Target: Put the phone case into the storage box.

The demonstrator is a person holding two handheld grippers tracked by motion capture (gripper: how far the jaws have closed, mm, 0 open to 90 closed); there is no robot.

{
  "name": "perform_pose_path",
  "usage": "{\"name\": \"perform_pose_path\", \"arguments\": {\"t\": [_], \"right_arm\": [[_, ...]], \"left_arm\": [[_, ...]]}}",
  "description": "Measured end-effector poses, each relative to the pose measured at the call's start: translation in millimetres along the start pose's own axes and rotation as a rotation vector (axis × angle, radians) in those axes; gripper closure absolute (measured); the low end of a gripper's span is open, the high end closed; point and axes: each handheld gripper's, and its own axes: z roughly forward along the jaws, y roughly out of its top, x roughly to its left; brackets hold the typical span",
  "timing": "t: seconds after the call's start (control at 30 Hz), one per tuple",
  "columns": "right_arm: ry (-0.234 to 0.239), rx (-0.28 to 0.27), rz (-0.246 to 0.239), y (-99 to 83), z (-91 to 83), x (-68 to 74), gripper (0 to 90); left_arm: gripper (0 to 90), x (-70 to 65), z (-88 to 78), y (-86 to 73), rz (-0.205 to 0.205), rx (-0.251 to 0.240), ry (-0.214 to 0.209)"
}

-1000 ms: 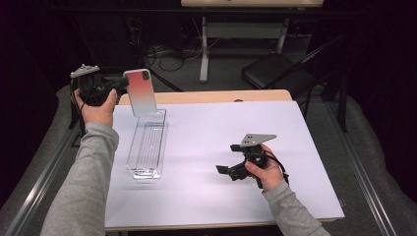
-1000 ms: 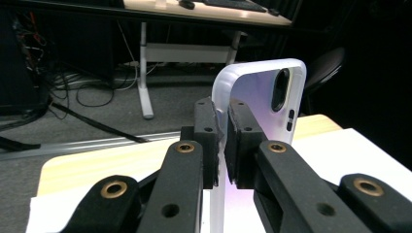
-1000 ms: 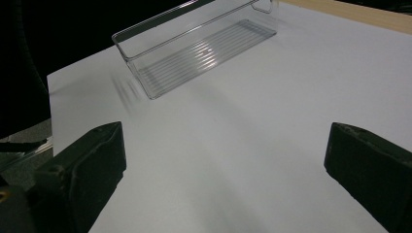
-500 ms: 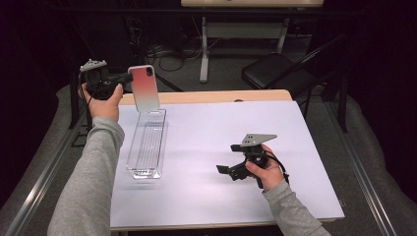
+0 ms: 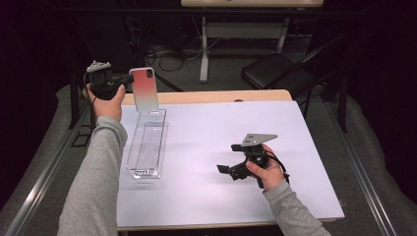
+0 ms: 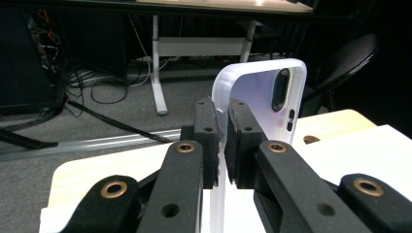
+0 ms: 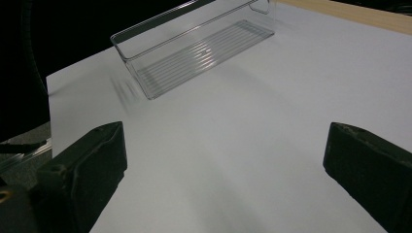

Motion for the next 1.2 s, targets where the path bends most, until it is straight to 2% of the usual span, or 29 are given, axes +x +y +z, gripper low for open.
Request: {"name": "perform_pose_path", "arguments": {"t": [0.17, 0.47, 0.6, 0.9, 1.2], "right_arm": [[-0.001, -0.002, 0.005, 0.0, -0.6, -0.5, 2.3], [-0.008, -0.008, -0.001, 0.1, -1.9, -1.7, 2.5], [-0.008, -0.007, -0.001, 0.1, -2.7, -1.5, 2.5], [-0.013, -0.011, 0.003, -0.3, -4.0, -3.1, 2.5], [-0.015, -0.010, 0.007, -1.0, -4.0, -2.9, 2.5]], "left_arm": [[84.8, 2.0, 8.6, -7.0, 0.004, 0.006, 0.011], [84.8, 0.8, 21.8, -15.0, 0.050, 0.013, 0.022], [84.8, 1.2, 26.9, -18.7, 0.064, 0.014, 0.013], [84.8, 9.3, 33.0, -33.4, 0.060, -0.009, -0.013], [84.8, 16.2, 35.4, -43.3, 0.061, -0.020, -0.020]]}}
